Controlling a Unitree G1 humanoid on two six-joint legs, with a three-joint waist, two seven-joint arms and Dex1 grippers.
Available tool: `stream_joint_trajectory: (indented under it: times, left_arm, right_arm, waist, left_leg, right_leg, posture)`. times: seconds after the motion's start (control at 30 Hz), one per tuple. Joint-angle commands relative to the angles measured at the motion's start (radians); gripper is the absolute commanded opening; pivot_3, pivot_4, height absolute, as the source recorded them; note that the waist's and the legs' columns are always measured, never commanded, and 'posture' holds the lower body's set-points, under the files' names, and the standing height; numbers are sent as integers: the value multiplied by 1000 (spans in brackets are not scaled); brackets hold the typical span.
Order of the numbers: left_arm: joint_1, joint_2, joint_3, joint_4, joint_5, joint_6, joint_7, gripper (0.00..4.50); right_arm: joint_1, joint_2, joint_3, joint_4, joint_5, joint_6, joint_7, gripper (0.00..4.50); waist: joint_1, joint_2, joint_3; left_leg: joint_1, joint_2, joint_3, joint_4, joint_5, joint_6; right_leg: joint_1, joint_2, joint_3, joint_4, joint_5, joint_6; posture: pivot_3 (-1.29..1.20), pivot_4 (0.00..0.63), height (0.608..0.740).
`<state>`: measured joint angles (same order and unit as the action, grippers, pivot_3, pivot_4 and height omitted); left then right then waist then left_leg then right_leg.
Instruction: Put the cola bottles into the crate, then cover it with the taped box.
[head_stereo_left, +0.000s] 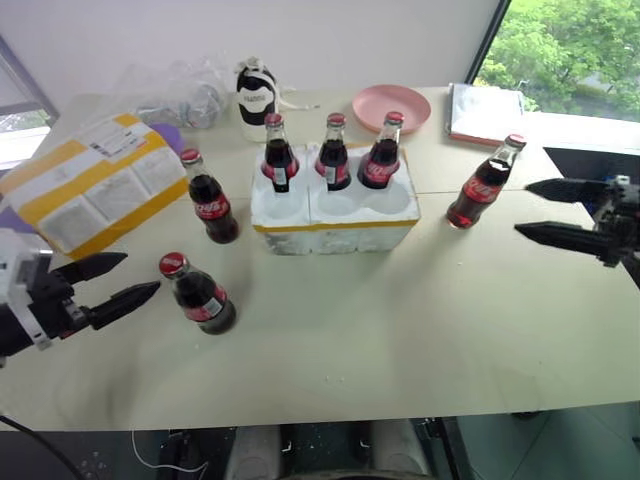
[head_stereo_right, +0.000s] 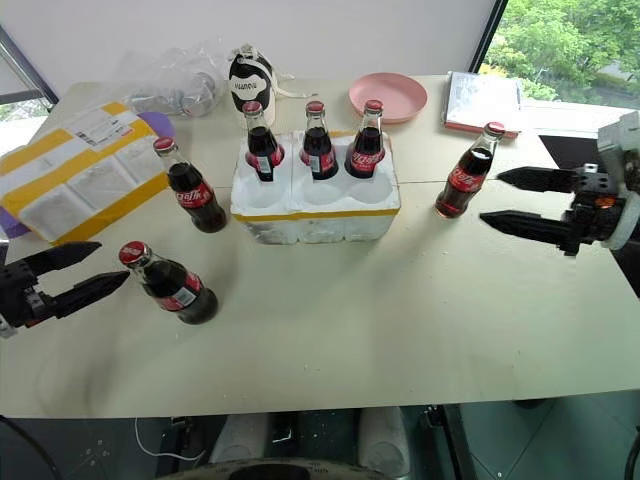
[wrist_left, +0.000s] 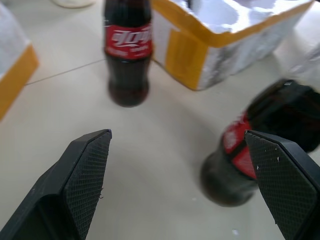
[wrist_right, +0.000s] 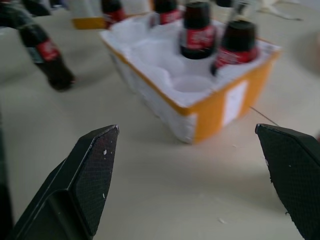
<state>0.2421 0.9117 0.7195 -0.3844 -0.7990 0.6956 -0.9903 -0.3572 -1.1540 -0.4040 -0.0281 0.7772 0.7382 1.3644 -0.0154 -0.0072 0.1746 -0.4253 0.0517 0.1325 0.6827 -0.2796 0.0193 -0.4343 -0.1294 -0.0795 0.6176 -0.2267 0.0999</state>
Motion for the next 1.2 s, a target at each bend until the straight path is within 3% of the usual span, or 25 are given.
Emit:
stream_joint_trajectory:
  times: [0.03, 0.37, 0.67, 1.1, 1.2]
  left_arm:
    - [8, 52, -5, -65, -32, 19, -61, 4441]
    - [97, 95, -5, -120, 22, -37, -209, 4441]
    - [-33, 30, -250, -108, 143, -135, -106, 4441]
    - [-104, -39, -390, -40, 192, -176, -55, 4441]
    - [-102, -40, -388, -42, 172, -171, -75, 3613]
  right_arm:
    - [-36, -31, -38, -164, 180, 129, 29, 4500]
    - [-71, 11, 20, -254, 219, 145, -32, 4500]
    - [-98, 15, 38, -257, 239, 161, -55, 4500]
    - [-106, 15, 5, -296, 306, 209, -132, 4500]
    - [-105, 15, 3, -304, 315, 214, -151, 4500]
  waist:
    - [2, 0, 0]
    - [3, 0, 0]
    - [4, 0, 0]
    - [5, 0, 0]
    - [4, 0, 0]
  left_leg:
    - [0, 0, 0, 0, 0, 0]
    - [-1, 0, 0, 0, 0, 0]
    - [-1, -1, 0, 0, 0, 0]
    - [-1, -1, 0, 0, 0, 1]
    - [-1, -1, 0, 1, 0, 1]
  right_leg:
    - [0, 0, 0, 0, 0, 0]
    - [-2, -1, 0, 0, 0, 0]
    - [-1, -1, 0, -1, 0, -1]
    - [0, 0, 0, 0, 0, 0]
    - [0, 0, 0, 0, 0, 0]
  posture:
    - [0, 150, 740]
    - [0, 150, 740]
    - [0, 150, 740]
    - [0, 150, 740]
    - [0, 150, 740]
